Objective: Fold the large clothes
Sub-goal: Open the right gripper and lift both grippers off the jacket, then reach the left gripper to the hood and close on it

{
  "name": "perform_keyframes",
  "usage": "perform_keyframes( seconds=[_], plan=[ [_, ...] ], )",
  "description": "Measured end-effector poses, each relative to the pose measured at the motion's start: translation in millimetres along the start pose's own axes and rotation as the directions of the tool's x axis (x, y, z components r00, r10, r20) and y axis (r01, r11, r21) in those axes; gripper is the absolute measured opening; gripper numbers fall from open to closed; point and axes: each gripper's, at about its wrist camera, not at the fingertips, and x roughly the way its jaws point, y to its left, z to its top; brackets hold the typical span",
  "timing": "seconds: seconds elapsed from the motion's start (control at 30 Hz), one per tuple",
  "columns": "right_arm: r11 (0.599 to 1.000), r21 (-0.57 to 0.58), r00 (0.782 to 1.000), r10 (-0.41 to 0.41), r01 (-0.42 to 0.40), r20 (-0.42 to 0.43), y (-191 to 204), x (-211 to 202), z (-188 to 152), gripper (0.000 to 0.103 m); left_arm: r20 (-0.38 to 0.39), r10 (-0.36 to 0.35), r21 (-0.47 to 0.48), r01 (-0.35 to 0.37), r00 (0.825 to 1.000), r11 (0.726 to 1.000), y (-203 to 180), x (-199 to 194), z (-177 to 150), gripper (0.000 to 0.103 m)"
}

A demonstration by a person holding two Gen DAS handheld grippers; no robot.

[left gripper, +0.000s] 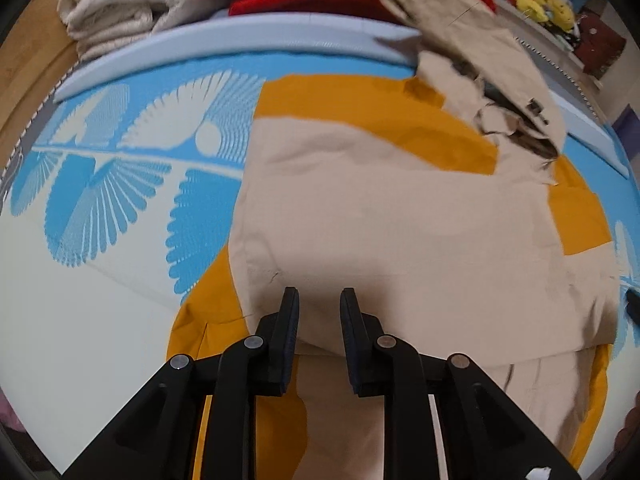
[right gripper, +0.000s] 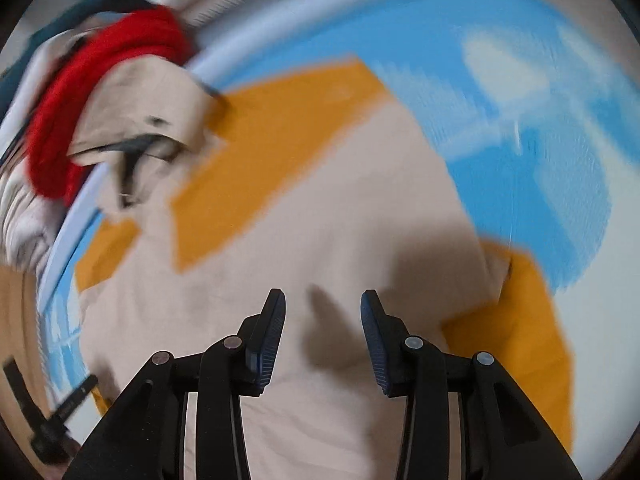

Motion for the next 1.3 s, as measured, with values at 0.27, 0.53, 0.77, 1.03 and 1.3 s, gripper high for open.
perform_keyframes(
  seconds=[0.27,0.53,0.77,1.03,1.3],
  plan=[
    [0.959,-0.274,0.966,0.0,0.073,0.259,54,-78,-4,0.041,0.068,-0.001,0.029,-0.001,0.998,1.0,-18,-29,5,0.019],
    [0.936,-0.339,0.953,0.018,0.09,0.303,60,-107,-14,0.041,0.123,-0.001,0.049,-0.005,0.992,0.999,-34,-47,4,0.02],
    [0.934,-0.347,0.951,0.023,0.089,0.307,54,-115,-14,0.041,0.152,-0.001,0.061,-0.009,0.988,0.998,-42,-57,2,0.02],
    [0.935,-0.344,0.942,0.039,0.083,0.335,56,-123,-15,0.023,0.193,0.014,0.072,-0.028,0.981,0.997,-45,-69,2,0.02],
    [0.94,-0.331,0.936,0.043,0.08,0.348,55,-135,-26,0.017,0.219,0.001,0.06,-0.014,0.976,0.998,-44,-86,-12,0.027]
  ],
)
